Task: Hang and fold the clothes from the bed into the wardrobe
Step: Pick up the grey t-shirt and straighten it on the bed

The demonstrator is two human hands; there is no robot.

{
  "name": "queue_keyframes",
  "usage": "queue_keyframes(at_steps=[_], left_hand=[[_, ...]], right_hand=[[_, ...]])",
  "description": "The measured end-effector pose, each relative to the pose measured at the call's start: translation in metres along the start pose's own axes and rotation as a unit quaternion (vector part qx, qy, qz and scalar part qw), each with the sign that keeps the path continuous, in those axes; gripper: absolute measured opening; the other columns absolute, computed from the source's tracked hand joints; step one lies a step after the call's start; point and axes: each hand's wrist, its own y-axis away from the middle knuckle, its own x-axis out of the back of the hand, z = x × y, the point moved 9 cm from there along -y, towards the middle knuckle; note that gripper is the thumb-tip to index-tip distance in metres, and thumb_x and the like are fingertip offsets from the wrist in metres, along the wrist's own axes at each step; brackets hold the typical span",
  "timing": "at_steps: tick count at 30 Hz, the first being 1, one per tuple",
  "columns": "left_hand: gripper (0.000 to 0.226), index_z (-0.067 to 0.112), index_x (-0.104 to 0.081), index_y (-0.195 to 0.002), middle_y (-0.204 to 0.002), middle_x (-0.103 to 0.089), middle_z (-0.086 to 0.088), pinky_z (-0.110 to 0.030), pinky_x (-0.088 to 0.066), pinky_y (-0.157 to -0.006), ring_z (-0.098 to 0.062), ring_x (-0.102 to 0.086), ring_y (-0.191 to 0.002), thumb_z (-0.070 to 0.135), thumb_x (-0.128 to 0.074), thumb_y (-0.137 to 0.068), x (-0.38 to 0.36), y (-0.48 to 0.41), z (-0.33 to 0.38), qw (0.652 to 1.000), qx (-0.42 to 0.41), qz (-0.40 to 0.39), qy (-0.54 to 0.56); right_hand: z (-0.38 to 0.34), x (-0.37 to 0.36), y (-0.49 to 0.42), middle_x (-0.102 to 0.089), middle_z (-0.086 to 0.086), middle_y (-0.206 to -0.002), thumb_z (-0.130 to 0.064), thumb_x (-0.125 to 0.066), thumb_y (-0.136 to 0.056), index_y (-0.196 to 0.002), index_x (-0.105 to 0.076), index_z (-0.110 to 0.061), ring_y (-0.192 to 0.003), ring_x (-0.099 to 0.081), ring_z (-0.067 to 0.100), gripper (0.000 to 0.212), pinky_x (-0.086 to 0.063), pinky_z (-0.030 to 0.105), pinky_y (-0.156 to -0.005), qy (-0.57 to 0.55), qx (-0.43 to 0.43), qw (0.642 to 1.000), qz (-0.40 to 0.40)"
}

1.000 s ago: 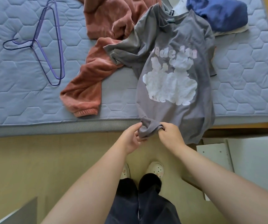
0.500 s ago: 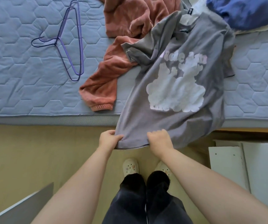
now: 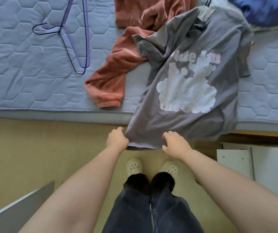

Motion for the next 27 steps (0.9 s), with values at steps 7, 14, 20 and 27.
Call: queue_keyframes(at_steps=[7,14,20,27], left_hand=[[0.048,0.018,-0.045,-0.137,-0.137,-0.037,-0.009,-0.037,-0.041,-0.099,-0.026,-0.043,-0.125,0.014,-0.049,-0.089,-0.026,0.005,0.109,0.989,-0.142,-0.028,-0.02],[0.048,0.018,-0.044,-0.136,-0.137,-0.038,-0.006,-0.035,-0.04,-0.091,-0.025,-0.039,-0.126,0.013,-0.049,-0.089,-0.085,0.006,0.218,0.969,-0.228,-0.065,-0.064],[0.046,0.017,-0.047,-0.132,-0.142,-0.037,-0.005,-0.038,-0.035,-0.099,-0.03,-0.034,-0.127,0.012,-0.049,-0.086,-0.131,-0.001,0.295,0.954,-0.283,-0.053,-0.082],[0.042,0.017,-0.052,-0.125,-0.138,-0.039,-0.006,-0.035,-0.033,-0.097,-0.027,-0.03,-0.127,0.013,-0.051,-0.084,-0.144,0.004,0.334,0.958,-0.273,0.039,-0.076]], right_hand=[[0.054,0.018,-0.002,-0.047,0.006,-0.123,-0.024,-0.05,-0.089,-0.121,-0.053,-0.014,-0.115,-0.044,0.025,0.033,-0.041,0.036,-0.094,-0.132,-0.129,0.981,0.055],[0.179,0.051,0.011,-0.044,0.011,-0.127,-0.026,-0.056,-0.09,-0.124,-0.049,-0.01,-0.119,-0.042,0.028,0.038,-0.042,0.04,-0.095,-0.183,-0.236,0.944,0.142],[0.31,0.077,0.017,-0.041,0.017,-0.135,-0.032,-0.066,-0.087,-0.132,-0.042,-0.006,-0.124,-0.04,0.034,0.057,-0.04,0.045,-0.101,-0.247,-0.376,0.856,0.254],[0.329,0.081,-0.025,-0.051,0.009,-0.07,-0.022,-0.057,-0.091,-0.062,-0.05,-0.013,-0.081,-0.051,0.031,0.031,-0.034,0.031,-0.065,-0.249,-0.198,0.941,0.118]])
